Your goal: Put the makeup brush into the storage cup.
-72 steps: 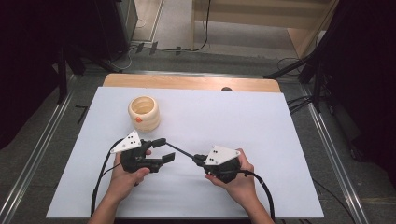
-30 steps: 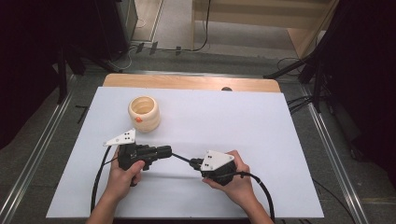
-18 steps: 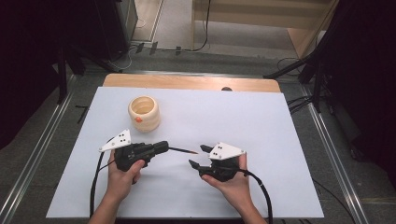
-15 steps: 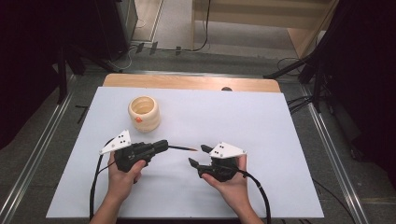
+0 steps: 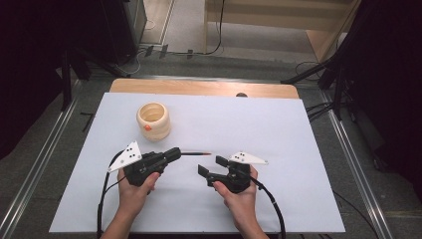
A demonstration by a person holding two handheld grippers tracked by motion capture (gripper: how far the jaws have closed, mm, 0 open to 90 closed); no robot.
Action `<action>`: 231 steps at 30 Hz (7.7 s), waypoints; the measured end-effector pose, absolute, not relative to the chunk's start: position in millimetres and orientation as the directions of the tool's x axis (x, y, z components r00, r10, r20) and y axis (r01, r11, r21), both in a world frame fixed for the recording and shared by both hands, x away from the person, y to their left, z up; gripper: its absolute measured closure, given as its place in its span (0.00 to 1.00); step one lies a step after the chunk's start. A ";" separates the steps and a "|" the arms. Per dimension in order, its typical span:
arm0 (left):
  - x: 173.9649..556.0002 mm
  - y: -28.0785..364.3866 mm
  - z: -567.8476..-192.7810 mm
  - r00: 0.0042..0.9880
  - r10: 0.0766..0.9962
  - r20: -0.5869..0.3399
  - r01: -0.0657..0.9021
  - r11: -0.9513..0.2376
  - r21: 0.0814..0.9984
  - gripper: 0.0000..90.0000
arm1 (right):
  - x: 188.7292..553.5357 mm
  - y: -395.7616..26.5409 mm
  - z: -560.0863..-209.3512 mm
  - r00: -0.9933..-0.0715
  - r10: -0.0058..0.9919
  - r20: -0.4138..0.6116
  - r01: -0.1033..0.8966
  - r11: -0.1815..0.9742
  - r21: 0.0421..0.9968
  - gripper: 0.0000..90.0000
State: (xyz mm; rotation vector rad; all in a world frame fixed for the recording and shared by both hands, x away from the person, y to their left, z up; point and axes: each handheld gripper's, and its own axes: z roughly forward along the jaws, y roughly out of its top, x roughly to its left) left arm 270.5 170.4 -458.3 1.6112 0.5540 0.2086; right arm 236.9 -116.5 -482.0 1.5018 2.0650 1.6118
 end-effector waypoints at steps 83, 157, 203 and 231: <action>267.7 151.9 -470.0 0.890 0.415 -0.190 0.249 -0.093 0.964 0.58 | 256.6 -129.3 -481.9 -0.107 0.331 0.938 0.703 -0.642 0.307 0.93; 271.7 142.7 -469.1 0.864 0.454 -0.215 0.327 -0.182 0.927 0.94 | 239.3 -114.4 -418.0 -0.631 0.727 0.273 0.397 0.000 0.918 0.14; 301.5 192.0 -442.5 0.769 0.622 -0.147 0.266 -0.102 0.959 0.94 | 201.6 -261.4 -486.1 -0.514 0.851 0.112 0.342 0.083 0.936 0.00; 345.8 208.0 -413.1 0.702 0.707 -0.087 0.184 -0.061 0.981 0.94 | 203.3 -269.0 -504.6 -0.511 0.856 0.084 0.356 0.122 0.926 0.00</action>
